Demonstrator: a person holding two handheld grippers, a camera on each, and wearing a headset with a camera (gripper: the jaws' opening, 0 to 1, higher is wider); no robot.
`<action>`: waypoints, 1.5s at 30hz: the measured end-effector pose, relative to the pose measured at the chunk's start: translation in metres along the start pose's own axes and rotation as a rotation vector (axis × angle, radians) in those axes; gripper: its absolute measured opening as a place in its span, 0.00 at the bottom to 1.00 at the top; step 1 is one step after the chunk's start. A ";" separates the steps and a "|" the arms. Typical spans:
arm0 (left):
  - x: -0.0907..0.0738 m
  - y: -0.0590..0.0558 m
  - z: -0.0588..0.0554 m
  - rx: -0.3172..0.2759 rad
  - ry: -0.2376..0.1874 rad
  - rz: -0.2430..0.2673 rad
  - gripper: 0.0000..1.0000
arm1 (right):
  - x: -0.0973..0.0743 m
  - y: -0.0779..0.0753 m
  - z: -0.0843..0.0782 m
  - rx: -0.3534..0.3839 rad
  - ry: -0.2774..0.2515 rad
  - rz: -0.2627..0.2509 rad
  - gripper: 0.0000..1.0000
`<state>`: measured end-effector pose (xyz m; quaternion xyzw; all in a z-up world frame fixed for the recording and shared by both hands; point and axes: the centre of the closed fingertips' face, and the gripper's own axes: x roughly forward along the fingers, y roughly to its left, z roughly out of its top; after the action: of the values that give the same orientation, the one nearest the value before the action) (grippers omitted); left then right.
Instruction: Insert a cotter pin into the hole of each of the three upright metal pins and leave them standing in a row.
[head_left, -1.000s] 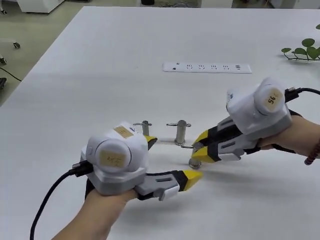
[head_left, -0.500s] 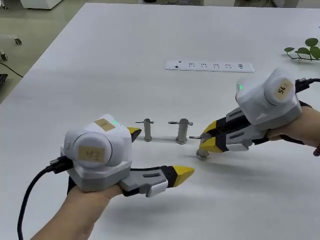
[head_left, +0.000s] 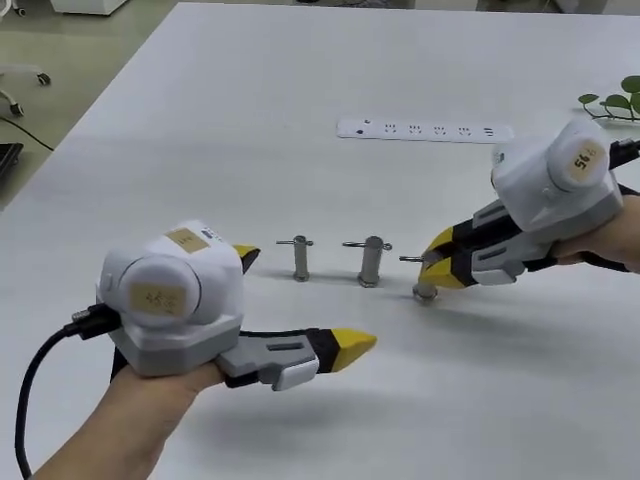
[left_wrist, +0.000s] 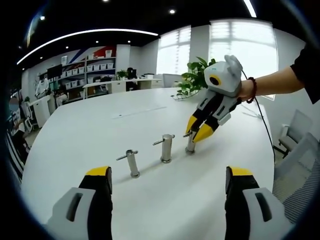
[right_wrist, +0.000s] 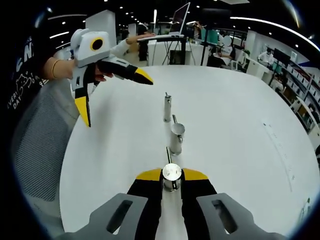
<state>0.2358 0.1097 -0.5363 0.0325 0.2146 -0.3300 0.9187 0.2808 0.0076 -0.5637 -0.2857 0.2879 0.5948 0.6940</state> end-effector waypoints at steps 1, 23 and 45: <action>-0.001 0.001 0.000 -0.001 0.000 0.002 0.94 | 0.000 -0.002 -0.001 -0.003 0.005 -0.001 0.08; -0.005 0.011 -0.003 0.000 0.012 0.015 0.94 | 0.002 -0.026 -0.010 -0.015 0.029 0.019 0.08; -0.007 0.016 -0.002 -0.018 0.011 0.026 0.94 | -0.005 -0.030 -0.006 -0.030 -0.011 0.012 0.18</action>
<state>0.2404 0.1269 -0.5365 0.0287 0.2222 -0.3157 0.9220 0.3098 -0.0046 -0.5624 -0.2911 0.2771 0.6047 0.6877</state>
